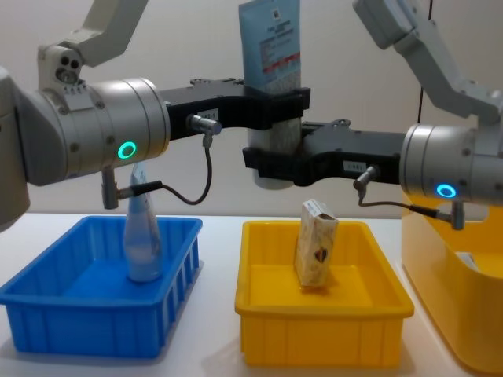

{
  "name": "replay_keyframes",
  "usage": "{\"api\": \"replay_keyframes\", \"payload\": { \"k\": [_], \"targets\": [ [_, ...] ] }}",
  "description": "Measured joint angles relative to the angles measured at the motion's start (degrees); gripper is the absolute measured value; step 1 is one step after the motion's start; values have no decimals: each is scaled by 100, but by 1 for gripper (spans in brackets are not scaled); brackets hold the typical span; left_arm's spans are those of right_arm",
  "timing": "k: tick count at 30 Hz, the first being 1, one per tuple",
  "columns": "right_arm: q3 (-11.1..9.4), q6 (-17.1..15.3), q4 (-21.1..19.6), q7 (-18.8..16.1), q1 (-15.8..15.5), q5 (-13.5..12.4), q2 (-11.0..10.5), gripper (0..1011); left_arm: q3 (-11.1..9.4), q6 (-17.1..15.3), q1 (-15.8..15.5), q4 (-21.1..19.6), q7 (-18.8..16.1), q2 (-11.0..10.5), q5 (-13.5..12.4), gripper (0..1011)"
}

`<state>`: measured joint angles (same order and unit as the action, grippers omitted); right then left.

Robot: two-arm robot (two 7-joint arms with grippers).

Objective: Bimanual collaborative sorting of washing and personal care products

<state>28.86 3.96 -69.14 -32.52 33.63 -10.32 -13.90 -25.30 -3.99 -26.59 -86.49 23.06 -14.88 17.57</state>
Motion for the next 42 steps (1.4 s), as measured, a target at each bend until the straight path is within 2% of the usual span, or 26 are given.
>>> {"api": "replay_keyframes", "payload": {
  "k": [2,13,16,28,42],
  "targets": [
    [-4,9,-19,22,-16,-10,-7,612,0,0,0,0,0,0,0,708],
    [-170,37,-351,381,-283,-73,-111,584,3,0,-1,0,0,0,2,1000],
    [-221,35,-441,472,-358,-80,-134,560,3,0,-2,0,0,0,2,1001],
    [-641,-136,-947,1116,-807,-100,-244,397,2,0,-1,0,0,0,2,1001],
    [-1148,-451,-1386,1979,-1225,-5,-228,257,2,0,-1,-1,-1,0,2,1001]
  ]
}}
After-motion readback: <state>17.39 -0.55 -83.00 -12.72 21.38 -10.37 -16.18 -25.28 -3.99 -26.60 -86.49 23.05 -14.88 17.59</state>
